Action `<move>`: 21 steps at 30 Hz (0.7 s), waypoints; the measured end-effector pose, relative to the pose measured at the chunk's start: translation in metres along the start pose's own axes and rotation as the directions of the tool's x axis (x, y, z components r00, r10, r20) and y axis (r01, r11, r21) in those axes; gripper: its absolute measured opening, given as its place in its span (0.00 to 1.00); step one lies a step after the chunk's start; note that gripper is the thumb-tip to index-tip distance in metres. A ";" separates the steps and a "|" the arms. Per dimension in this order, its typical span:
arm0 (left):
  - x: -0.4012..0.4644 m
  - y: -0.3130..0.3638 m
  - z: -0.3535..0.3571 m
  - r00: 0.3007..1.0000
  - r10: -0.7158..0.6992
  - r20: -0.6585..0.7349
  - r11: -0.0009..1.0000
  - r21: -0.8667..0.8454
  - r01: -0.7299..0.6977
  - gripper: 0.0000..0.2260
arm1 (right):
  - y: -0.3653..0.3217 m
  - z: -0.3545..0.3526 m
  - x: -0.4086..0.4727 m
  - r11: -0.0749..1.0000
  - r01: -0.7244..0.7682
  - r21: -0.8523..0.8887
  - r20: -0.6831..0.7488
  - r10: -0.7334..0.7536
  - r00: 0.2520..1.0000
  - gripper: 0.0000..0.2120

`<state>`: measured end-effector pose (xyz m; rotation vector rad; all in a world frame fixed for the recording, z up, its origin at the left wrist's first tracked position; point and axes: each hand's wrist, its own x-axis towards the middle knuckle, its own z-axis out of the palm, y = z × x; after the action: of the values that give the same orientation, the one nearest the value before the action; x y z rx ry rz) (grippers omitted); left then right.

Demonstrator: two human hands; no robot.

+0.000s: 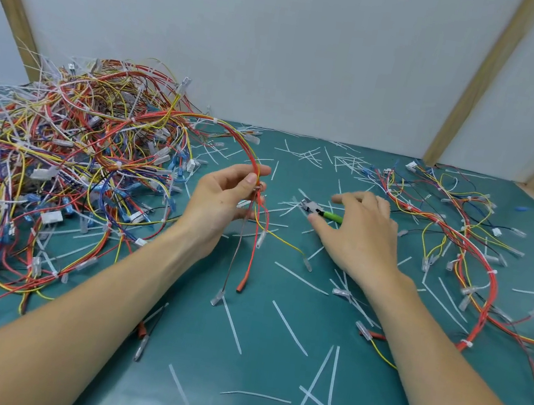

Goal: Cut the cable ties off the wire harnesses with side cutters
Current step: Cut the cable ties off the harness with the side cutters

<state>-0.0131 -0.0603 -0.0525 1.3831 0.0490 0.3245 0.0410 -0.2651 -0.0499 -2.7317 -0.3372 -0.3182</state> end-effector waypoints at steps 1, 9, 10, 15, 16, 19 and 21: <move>-0.001 0.000 0.001 1.000 0.007 0.019 1.000 0.009 -0.007 0.10 | -0.004 -0.003 -0.001 0.991 0.062 0.121 -0.071 -0.054 0.996 0.20; -0.002 -0.002 0.008 0.988 0.092 0.124 0.992 0.075 -0.101 0.08 | -0.049 -0.008 -0.019 0.556 -0.116 0.823 0.261 -0.188 0.947 0.05; -0.003 -0.001 0.008 0.987 0.103 0.122 0.990 0.078 -0.113 0.08 | -0.048 -0.008 -0.019 0.518 -0.169 0.839 0.309 -0.196 0.931 0.06; -0.004 0.003 0.008 0.989 0.108 0.098 0.993 0.035 -0.112 0.06 | -0.040 -0.013 -0.017 0.376 -0.245 0.894 0.352 -0.249 0.902 0.05; -0.004 0.003 0.008 0.991 0.108 0.082 0.992 0.064 -0.113 0.05 | -0.041 -0.013 -0.016 0.359 -0.241 0.902 0.337 -0.234 0.912 0.04; -0.002 0.004 0.007 0.995 0.100 -0.016 0.989 0.113 -0.097 0.05 | -0.037 -0.011 -0.011 0.366 -0.112 0.924 0.170 -0.129 0.977 0.05; -0.001 0.006 0.006 0.989 0.100 -0.109 0.993 0.069 -0.092 0.06 | -0.030 -0.010 -0.007 0.528 0.075 0.846 -0.051 -0.060 0.997 0.07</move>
<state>-0.0135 -0.0653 -0.0456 1.4325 0.0867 0.4851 0.0240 -0.2436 -0.0325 -1.7249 -0.4478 -0.1270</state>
